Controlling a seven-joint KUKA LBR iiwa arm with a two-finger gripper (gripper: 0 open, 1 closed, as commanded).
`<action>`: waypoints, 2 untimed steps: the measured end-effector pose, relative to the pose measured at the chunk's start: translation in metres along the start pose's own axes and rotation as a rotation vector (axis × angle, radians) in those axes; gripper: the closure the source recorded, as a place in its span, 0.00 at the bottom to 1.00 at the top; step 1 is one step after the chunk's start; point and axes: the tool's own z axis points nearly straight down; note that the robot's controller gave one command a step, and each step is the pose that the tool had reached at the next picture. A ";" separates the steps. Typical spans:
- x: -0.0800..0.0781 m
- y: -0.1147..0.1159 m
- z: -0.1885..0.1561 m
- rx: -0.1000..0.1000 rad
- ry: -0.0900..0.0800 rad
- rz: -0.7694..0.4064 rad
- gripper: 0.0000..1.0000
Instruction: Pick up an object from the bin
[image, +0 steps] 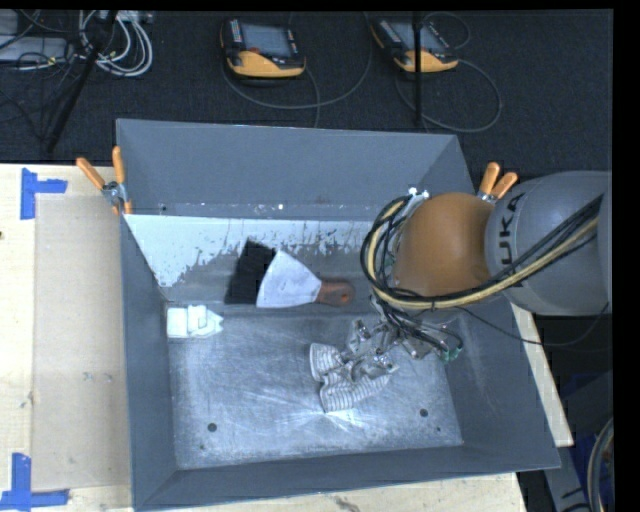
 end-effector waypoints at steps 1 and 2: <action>0.014 -0.009 -0.120 0.004 -0.009 0.014 1.00; 0.014 -0.009 -0.120 0.004 -0.009 0.015 1.00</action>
Offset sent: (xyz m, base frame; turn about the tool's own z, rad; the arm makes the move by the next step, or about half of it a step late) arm 0.0000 0.0000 0.0000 0.0000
